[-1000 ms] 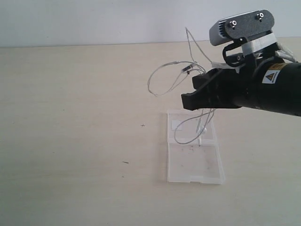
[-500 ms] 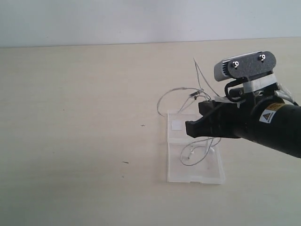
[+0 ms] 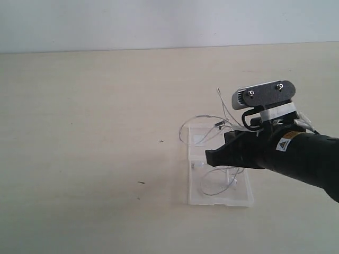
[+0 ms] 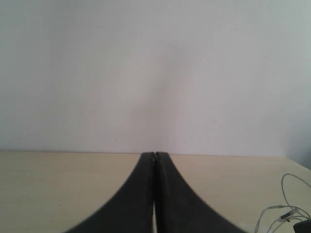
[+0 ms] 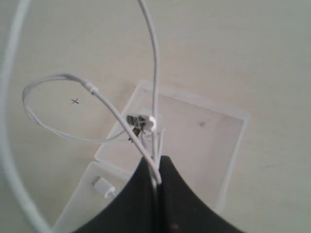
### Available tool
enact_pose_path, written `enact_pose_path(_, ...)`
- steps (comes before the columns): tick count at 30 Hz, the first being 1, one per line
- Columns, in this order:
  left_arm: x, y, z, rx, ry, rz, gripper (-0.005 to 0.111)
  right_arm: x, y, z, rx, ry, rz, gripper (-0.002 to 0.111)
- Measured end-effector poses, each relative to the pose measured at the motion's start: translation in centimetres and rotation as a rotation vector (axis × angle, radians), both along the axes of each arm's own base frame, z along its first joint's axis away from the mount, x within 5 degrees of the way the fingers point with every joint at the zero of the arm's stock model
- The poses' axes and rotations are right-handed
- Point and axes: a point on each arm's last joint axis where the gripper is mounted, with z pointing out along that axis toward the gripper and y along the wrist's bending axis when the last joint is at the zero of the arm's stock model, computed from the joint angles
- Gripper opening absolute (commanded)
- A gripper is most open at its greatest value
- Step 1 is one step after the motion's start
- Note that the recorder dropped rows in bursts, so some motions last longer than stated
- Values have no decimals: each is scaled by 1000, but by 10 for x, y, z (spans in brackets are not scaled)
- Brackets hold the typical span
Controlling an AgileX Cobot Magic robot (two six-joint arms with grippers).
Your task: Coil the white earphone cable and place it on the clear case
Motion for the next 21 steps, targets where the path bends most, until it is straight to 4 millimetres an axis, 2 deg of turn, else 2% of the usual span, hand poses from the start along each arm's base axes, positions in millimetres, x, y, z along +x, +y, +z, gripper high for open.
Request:
enact_pose_path(10, 0, 0, 0, -2, 0, 0, 0, 4, 0, -21, -39, 45, -36, 0)
enact_pose_path(15, 0, 0, 0, -4, 1, 0, 0, 11, 5, -19, -28, 37, -39, 0)
enact_pose_path(21, 0, 0, 0, -5, 5, 1, 0, 22, 15, -16, -18, 30, -30, 10)
